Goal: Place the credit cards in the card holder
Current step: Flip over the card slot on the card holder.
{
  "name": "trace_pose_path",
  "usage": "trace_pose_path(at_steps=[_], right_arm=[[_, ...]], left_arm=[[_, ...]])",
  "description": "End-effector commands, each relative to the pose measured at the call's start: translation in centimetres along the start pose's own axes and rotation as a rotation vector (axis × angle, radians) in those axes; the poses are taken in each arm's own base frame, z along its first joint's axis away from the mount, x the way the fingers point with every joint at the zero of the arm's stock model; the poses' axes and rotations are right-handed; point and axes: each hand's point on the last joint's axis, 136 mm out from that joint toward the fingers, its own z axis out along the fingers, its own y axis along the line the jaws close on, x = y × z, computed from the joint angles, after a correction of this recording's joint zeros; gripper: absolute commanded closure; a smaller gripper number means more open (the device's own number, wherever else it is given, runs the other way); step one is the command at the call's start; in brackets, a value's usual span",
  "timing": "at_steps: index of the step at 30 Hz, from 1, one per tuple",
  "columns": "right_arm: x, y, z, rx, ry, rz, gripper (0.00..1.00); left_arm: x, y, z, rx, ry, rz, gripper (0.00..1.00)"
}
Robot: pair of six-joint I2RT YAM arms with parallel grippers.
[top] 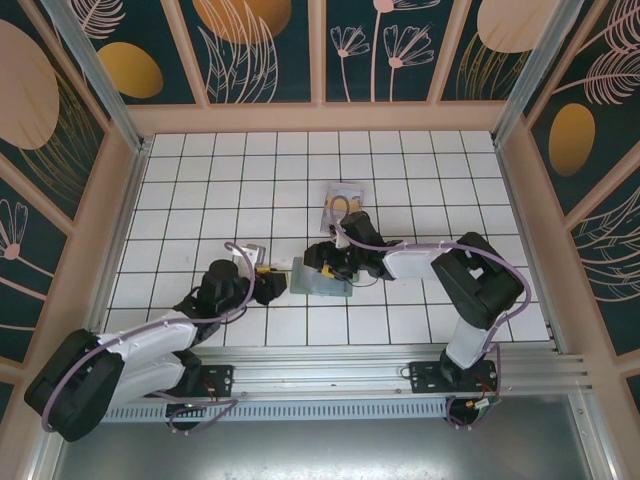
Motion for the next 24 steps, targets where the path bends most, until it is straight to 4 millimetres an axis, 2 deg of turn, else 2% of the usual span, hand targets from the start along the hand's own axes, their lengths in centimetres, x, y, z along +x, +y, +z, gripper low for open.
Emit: trace_pose_path(at_steps=[1,5,9,15,24], right_arm=[[-0.4,0.0,0.3,-0.013,-0.001,0.014,0.35],[-0.3,0.0,0.4,-0.014,0.007,0.018,0.35],[-0.4,-0.2,0.4,-0.010,0.006,0.024,0.35],[-0.5,-0.2,0.3,-0.018,0.005,0.029,0.35],[-0.5,-0.3,0.2,-0.028,0.004,0.037,0.35]], left_arm=[[0.7,-0.9,0.7,-0.017,0.059,0.124,0.57],[1.6,-1.6,2.0,-0.082,0.113,0.243,0.59],[1.5,-2.9,3.1,-0.108,0.129,0.349,0.61],[1.2,-5.1,3.1,-0.101,0.091,0.481,0.62],[3.8,-5.8,4.2,-0.067,0.175,0.564,0.61]])
